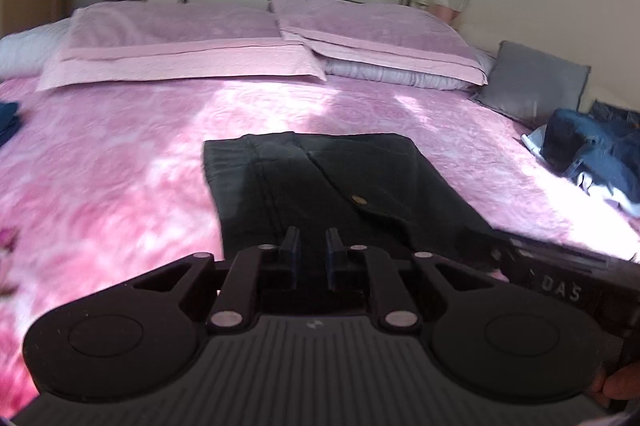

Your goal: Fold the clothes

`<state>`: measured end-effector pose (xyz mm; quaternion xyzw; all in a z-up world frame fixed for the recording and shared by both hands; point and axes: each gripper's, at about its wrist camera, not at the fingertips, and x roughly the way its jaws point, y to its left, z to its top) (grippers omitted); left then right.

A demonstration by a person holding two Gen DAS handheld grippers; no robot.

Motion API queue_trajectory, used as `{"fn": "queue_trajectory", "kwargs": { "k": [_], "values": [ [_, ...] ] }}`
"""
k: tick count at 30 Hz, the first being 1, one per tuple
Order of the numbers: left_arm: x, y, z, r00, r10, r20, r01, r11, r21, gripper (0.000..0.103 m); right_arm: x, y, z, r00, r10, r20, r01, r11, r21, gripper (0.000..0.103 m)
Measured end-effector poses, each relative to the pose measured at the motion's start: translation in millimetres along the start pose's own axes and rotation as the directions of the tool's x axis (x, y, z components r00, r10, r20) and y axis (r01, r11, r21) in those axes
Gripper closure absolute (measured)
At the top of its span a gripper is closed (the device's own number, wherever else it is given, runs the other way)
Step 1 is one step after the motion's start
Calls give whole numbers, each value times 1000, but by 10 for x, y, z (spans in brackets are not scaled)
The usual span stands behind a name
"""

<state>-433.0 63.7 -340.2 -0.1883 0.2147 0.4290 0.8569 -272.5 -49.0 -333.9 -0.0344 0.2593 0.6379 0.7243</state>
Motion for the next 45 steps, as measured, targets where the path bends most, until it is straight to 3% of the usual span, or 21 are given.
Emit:
{"fn": "queue_trajectory", "kwargs": {
  "k": [1,2,4,8,11,13,15,17,19,20,21,23,27,30,32,35,38,40,42,44,45],
  "values": [
    [104,41,-23,1000,-7,-1,7,1000,4,99,136,9,-27,1000,9,20,-9,1000,-16,76],
    [186,79,-32,1000,-14,-11,14,1000,11,100,274,18,-55,999,18,37,-16,999,-31,80],
    [290,149,-37,998,-38,-42,38,999,17,100,593,-9,-119,999,2,-42,-4,998,-64,94],
    [333,257,136,984,-72,-161,67,997,-35,100,803,116,-66,982,-50,-181,14,981,-195,95],
    [349,269,367,967,-71,-244,61,997,-50,101,774,40,228,960,-41,-279,22,997,-70,95],
    [402,254,515,960,-37,-279,34,999,-15,101,720,17,390,963,-29,-269,27,1000,-10,95],
    [567,278,555,936,5,-352,2,1000,18,100,854,-20,433,934,-1,-358,12,1000,29,95],
    [739,342,581,906,19,-423,-21,1000,-1,100,1066,-89,302,888,5,-460,33,997,75,95],
    [763,340,732,893,13,-451,-18,1000,-7,101,1093,-70,336,879,-2,-477,31,998,54,95],
    [755,330,813,897,17,-441,-12,1000,13,101,1078,-50,417,869,-6,-494,40,998,57,95],
    [743,318,895,905,22,-424,-5,999,41,101,1048,-52,494,869,-3,-496,54,995,88,95],
    [791,338,1019,914,20,-406,15,996,83,101,944,-62,600,892,-2,-452,74,987,142,95],
    [1198,451,1137,914,4,-407,80,979,190,101,938,53,602,896,-51,-440,132,979,155,95],
    [1542,515,1062,894,-18,-448,156,949,273,100,1106,127,443,882,-93,-461,194,965,176,95],
    [1657,503,1133,881,-61,-469,209,939,272,100,1273,190,327,871,-137,-472,241,956,169,95],
    [1802,466,1277,858,-127,-497,286,923,259,100,1345,276,273,877,-206,-433,330,915,233,95],
    [1948,430,1422,830,-191,-525,361,900,244,101,1291,337,324,866,-262,-427,399,876,272,95],
    [2045,406,1518,808,-232,-542,409,882,232,100,1146,284,417,860,-283,-426,443,829,343,94],
    [2142,382,1614,783,-273,-559,457,862,220,100,892,156,487,848,-373,-376,518,732,443,94],
    [2239,358,1711,756,-312,-575,503,839,206,96,641,-73,490,821,-451,-350,570,614,545,90],
    [2287,345,1759,742,-331,-583,525,827,199,96,536,-213,472,804,-479,-351,587,547,597,73]
  ]
}}
